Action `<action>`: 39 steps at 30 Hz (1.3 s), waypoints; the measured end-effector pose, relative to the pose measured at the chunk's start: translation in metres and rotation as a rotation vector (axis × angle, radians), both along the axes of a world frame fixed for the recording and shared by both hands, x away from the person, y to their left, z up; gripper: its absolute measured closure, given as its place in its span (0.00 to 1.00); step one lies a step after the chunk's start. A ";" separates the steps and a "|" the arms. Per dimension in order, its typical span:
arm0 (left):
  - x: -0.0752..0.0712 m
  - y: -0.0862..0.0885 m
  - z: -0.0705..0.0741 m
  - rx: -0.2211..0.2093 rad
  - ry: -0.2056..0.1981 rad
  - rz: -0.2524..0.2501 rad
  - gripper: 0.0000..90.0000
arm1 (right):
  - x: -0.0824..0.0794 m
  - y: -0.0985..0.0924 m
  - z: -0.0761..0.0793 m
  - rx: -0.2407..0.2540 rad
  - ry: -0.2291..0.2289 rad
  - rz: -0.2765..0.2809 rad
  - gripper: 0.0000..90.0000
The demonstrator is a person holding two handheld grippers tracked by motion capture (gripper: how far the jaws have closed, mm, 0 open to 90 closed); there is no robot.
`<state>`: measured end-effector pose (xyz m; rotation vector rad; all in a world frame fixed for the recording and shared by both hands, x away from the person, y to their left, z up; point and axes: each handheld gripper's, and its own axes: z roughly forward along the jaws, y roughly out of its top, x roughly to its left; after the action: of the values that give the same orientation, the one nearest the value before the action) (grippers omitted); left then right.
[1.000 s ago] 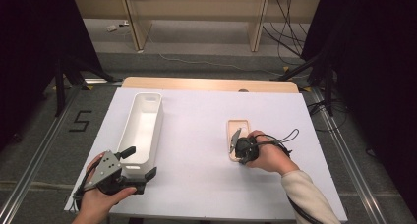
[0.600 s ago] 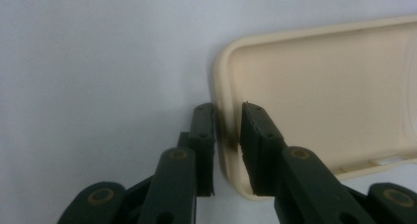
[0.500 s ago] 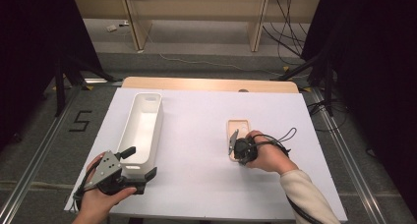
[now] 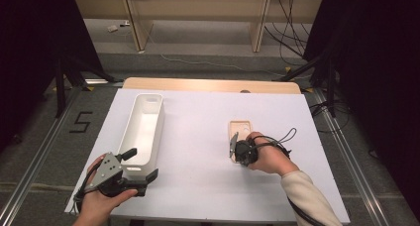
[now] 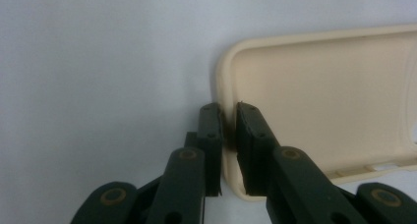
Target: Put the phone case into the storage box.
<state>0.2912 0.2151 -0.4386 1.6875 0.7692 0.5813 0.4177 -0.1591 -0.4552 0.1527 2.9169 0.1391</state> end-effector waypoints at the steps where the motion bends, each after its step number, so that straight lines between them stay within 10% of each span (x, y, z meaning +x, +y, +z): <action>1: 0.000 0.000 0.000 0.001 0.000 -0.001 0.04 | 0.001 0.000 0.000 -0.001 0.000 0.015 0.91; 35: -0.001 0.000 0.000 0.001 0.001 -0.003 0.04 | 0.000 -0.003 0.001 -0.017 -0.031 0.107 0.96; 39: -0.001 0.000 0.000 0.001 0.001 -0.002 0.04 | -0.005 -0.002 0.000 0.006 -0.003 0.041 0.96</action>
<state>0.2902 0.2149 -0.4385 1.6899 0.7678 0.5790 0.4128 -0.1613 -0.4550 0.0937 2.9175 0.1547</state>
